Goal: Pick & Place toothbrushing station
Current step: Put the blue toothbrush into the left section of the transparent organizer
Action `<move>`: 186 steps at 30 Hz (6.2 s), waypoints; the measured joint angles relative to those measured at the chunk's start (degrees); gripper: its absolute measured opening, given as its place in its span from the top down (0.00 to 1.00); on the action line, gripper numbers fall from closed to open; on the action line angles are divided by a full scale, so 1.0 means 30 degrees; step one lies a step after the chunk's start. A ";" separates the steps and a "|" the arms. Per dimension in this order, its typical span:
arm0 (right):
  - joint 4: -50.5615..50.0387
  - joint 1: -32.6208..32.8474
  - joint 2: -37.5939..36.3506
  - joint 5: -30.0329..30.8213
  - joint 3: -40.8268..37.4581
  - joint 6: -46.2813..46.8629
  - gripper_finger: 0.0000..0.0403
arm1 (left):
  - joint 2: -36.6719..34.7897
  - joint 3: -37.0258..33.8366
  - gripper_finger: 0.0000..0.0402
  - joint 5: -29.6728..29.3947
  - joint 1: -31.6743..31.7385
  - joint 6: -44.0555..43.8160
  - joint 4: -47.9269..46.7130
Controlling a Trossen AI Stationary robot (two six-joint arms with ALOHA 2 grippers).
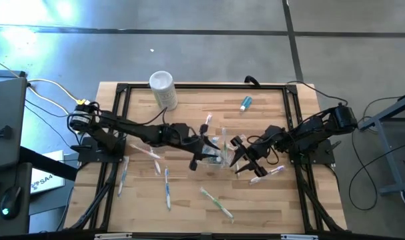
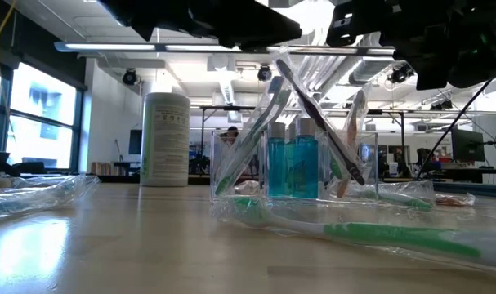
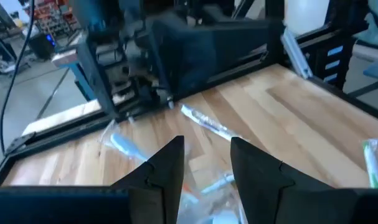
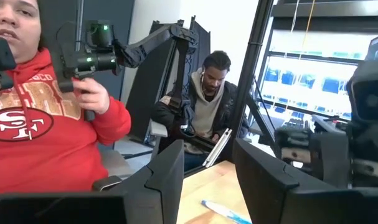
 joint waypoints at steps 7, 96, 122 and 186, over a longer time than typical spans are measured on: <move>-0.0164 0.0000 0.0000 -0.0271 -0.0029 -0.0078 0.67 | -0.1336 0.0008 0.69 -0.0019 -0.1098 0.2305 -0.0639; -1.7945 0.1923 -0.8546 0.2426 -0.0058 0.0112 0.67 | 0.2132 -0.0888 0.80 0.1279 -0.3167 -3.0990 -2.1383; -1.8328 0.2922 -0.8531 0.4476 -0.0058 0.0670 0.67 | 0.2308 0.7829 0.99 -0.7171 -0.2668 -2.4488 -3.3584; -1.8916 0.2965 -0.8524 0.4997 -0.0066 0.0954 0.67 | -0.2531 -0.6460 0.99 -0.3996 0.1179 -0.8711 0.4514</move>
